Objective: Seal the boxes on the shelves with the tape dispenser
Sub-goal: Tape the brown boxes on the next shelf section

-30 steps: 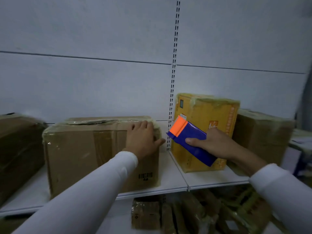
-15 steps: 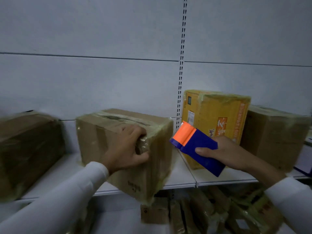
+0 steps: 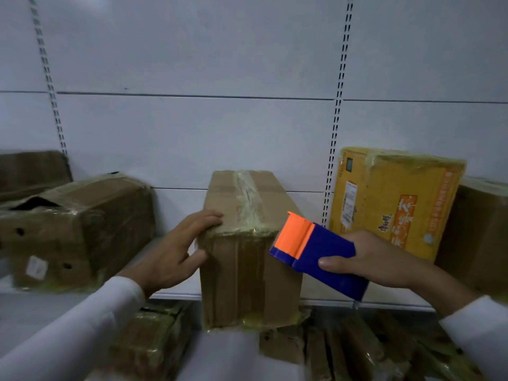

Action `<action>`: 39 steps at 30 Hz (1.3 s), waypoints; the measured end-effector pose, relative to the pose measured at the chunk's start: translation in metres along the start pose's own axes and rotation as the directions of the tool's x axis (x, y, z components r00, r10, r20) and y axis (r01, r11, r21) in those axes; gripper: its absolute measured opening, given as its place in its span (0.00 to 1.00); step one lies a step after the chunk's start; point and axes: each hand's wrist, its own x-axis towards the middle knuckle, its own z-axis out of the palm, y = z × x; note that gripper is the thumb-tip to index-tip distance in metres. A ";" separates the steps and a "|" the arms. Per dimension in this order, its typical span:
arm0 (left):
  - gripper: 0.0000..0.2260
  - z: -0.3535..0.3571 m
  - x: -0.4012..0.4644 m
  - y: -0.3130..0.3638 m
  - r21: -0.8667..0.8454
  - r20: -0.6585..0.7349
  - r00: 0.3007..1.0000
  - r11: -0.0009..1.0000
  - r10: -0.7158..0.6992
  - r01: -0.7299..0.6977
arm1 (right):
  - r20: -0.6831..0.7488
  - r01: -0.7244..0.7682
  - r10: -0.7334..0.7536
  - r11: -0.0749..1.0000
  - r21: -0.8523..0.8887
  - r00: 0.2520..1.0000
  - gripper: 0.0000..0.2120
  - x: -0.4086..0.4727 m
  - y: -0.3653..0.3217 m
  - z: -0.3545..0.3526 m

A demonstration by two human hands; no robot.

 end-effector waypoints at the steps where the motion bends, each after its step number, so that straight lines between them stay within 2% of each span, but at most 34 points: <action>1: 0.24 0.000 0.002 0.002 0.008 0.005 0.999 0.999 -0.035 0.035 | 0.005 0.008 -0.008 1.000 -0.020 1.000 0.23 0.002 -0.002 0.002; 3: 0.24 0.000 0.010 0.006 0.022 -0.018 0.993 0.993 -0.117 0.117 | 0.015 0.030 -0.029 0.998 -0.052 0.999 0.26 0.006 -0.006 0.005; 5: 0.26 -0.001 0.018 0.009 0.055 -0.020 0.983 0.981 -0.183 0.184 | 0.020 0.043 -0.042 0.997 -0.058 0.999 0.25 0.008 -0.010 0.009; 10: 0.30 -0.001 0.024 0.016 0.172 0.063 0.971 0.961 -0.232 0.218 | 0.043 0.045 -0.043 0.998 -0.045 0.998 0.18 0.007 -0.019 0.012; 11: 0.30 -0.002 0.023 0.020 0.179 0.031 0.975 0.961 -0.219 0.210 | 0.050 0.047 -0.045 0.998 -0.045 0.998 0.17 0.006 -0.020 0.011; 13: 0.24 -0.004 0.022 0.033 0.134 -0.134 0.982 0.980 -0.130 0.148 | 0.064 0.051 -0.048 0.998 -0.048 0.997 0.19 0.005 -0.022 0.010; 15: 0.16 -0.006 0.023 0.050 -0.054 -0.251 0.964 0.995 -0.090 0.079 | 0.082 0.043 -0.038 0.998 -0.054 0.996 0.23 0.004 -0.024 0.008; 16: 0.14 -0.007 0.024 0.059 -0.181 -0.211 0.971 0.980 -0.117 0.079 | 0.092 0.038 -0.033 0.997 -0.059 0.995 0.24 0.004 -0.026 0.008; 18: 0.12 -0.004 0.029 0.074 -0.373 0.025 0.988 0.915 -0.155 0.153 | 0.110 0.040 -0.032 0.997 -0.067 0.993 0.23 0.005 -0.029 0.009; 20: 0.13 0.000 0.031 0.079 -0.448 0.217 0.970 0.871 -0.113 0.201 | 0.136 0.034 -0.025 0.997 -0.069 0.990 0.21 0.006 -0.032 0.012; 22: 0.14 0.002 0.031 0.077 -0.471 0.279 0.957 0.855 -0.086 0.214 | 0.162 0.028 -0.013 0.995 -0.091 0.987 0.19 0.008 -0.033 0.015; 27: 0.11 0.006 0.027 0.069 -0.534 0.338 0.937 0.802 -0.088 0.267 | 0.185 0.019 0.006 0.991 -0.134 0.983 0.13 0.013 -0.036 0.018; 31: 0.09 0.008 0.023 0.065 -0.602 0.344 0.934 0.740 -0.098 0.299 | 0.210 0.016 0.015 0.990 -0.142 0.978 0.15 0.015 -0.037 0.020; 34: 0.08 0.007 0.023 0.062 -0.641 0.290 0.948 0.709 -0.129 0.293 | 0.223 0.018 0.011 0.992 -0.125 0.975 0.16 0.017 -0.040 0.019; 39: 0.07 -0.005 0.028 0.054 -0.583 0.189 0.963 0.768 -0.190 0.266 | 0.277 0.021 0.021 0.989 -0.150 0.961 0.24 0.029 -0.054 0.007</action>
